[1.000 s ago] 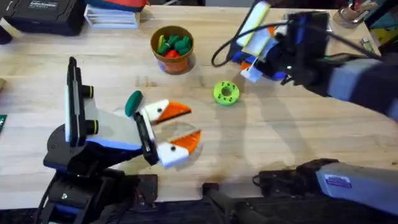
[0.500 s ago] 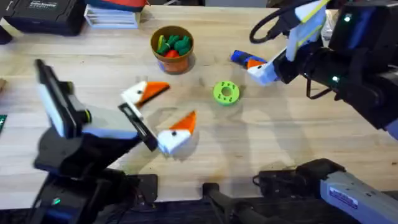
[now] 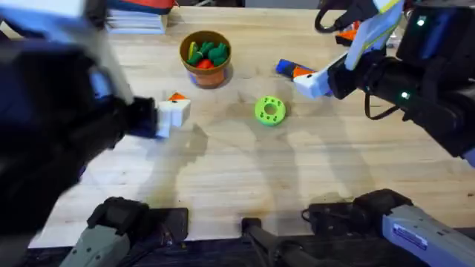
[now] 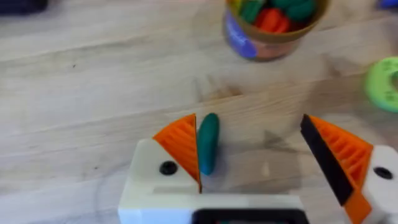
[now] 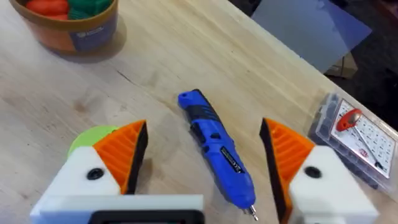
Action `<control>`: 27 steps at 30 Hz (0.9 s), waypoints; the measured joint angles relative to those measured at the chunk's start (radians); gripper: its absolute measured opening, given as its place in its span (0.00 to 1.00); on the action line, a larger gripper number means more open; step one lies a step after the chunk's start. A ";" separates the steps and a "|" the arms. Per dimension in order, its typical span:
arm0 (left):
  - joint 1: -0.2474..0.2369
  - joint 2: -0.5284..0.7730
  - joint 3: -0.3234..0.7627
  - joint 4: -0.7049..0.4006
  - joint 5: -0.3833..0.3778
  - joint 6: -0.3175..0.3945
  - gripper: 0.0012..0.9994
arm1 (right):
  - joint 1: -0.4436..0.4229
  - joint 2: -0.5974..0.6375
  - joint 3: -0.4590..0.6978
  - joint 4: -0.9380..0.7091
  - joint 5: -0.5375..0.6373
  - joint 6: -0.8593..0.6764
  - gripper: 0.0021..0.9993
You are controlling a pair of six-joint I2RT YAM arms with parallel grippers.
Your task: Pick up the gripper from the table and insert it into the empty holder that is missing its gripper. Then pick up a screw, insert it into the mounting hole, and use the screwdriver to tighten it. Finally, clean up the table by picking up the vegetable and placing it into the bucket.
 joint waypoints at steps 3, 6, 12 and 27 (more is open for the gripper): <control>0.000 0.143 0.005 0.004 -0.049 0.012 0.99 | 0.000 0.000 0.000 0.000 0.000 0.006 0.99; 0.000 0.268 0.005 0.002 -0.072 0.019 0.99 | 0.000 0.000 0.000 0.000 0.000 0.017 0.99; 0.000 0.456 0.005 0.019 -0.090 0.026 0.99 | 0.000 0.000 0.000 0.000 0.000 0.023 0.99; 0.000 0.634 0.015 0.085 -0.106 0.025 0.93 | 0.000 0.000 0.000 0.000 0.000 0.026 0.99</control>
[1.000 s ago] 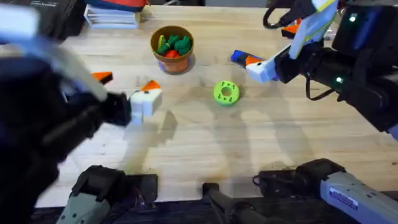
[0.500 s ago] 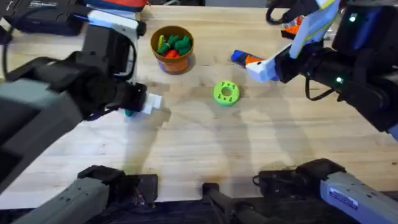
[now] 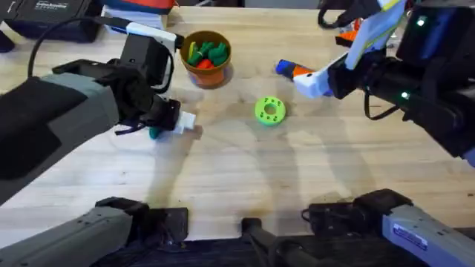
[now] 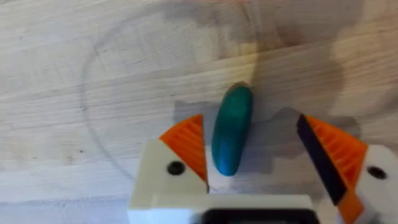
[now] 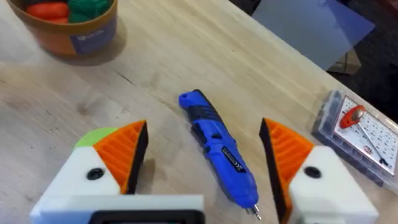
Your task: Pick up the gripper from the table and insert it into the empty holder that is missing its gripper. Then pick up a screw, insert it into the mounting hole, and use the screwdriver to tighten it. Finally, clean up the table by picking up the vegetable and placing it into the bucket.
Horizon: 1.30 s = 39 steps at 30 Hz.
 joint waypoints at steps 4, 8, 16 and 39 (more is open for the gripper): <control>0.015 0.009 0.000 0.013 0.000 0.004 0.62 | 0.000 0.000 0.000 0.000 0.000 0.000 0.99; 0.040 0.024 0.000 0.015 -0.005 0.002 0.36 | 0.000 0.000 0.000 0.000 0.000 0.001 0.99; 0.042 0.026 0.032 -0.035 -0.008 0.004 0.02 | 0.000 0.000 0.000 0.000 0.000 0.001 0.99; 0.005 0.199 0.497 0.155 0.305 -0.199 0.17 | 0.000 0.000 0.000 0.000 0.000 0.007 0.99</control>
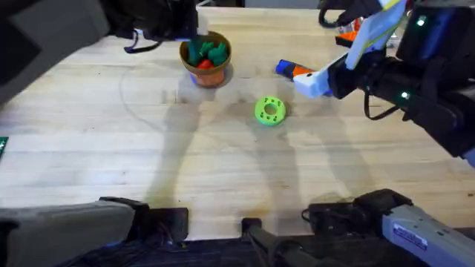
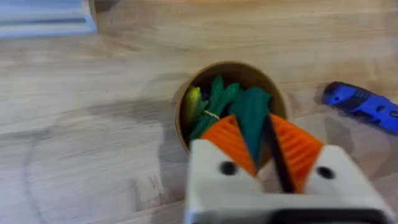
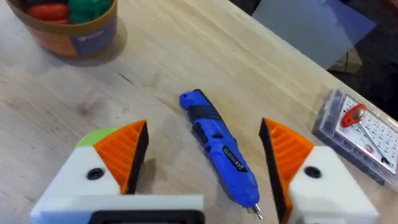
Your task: Pick up the gripper from the table and insert it into the empty holder that is missing its gripper. Then pick up a screw, insert it into the mounting hole, and use the screwdriver to tighten it. Finally, clean up the table by picking up the vegetable and placing it into the bucket.
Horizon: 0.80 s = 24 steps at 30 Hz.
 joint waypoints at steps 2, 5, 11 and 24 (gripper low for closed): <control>0.000 0.028 0.000 0.003 0.004 -0.008 0.49 | 0.000 0.000 0.000 0.000 0.000 0.000 0.99; 0.000 0.039 0.000 0.005 0.003 -0.017 0.94 | 0.000 0.000 0.000 0.000 0.000 0.000 0.99; 0.000 0.004 0.000 0.005 -0.028 -0.010 0.99 | 0.000 -0.017 0.006 -0.045 0.000 0.015 0.99; 0.000 -0.416 0.000 -0.295 -0.035 0.051 0.99 | 0.000 -0.253 0.218 -0.487 -0.001 0.080 0.99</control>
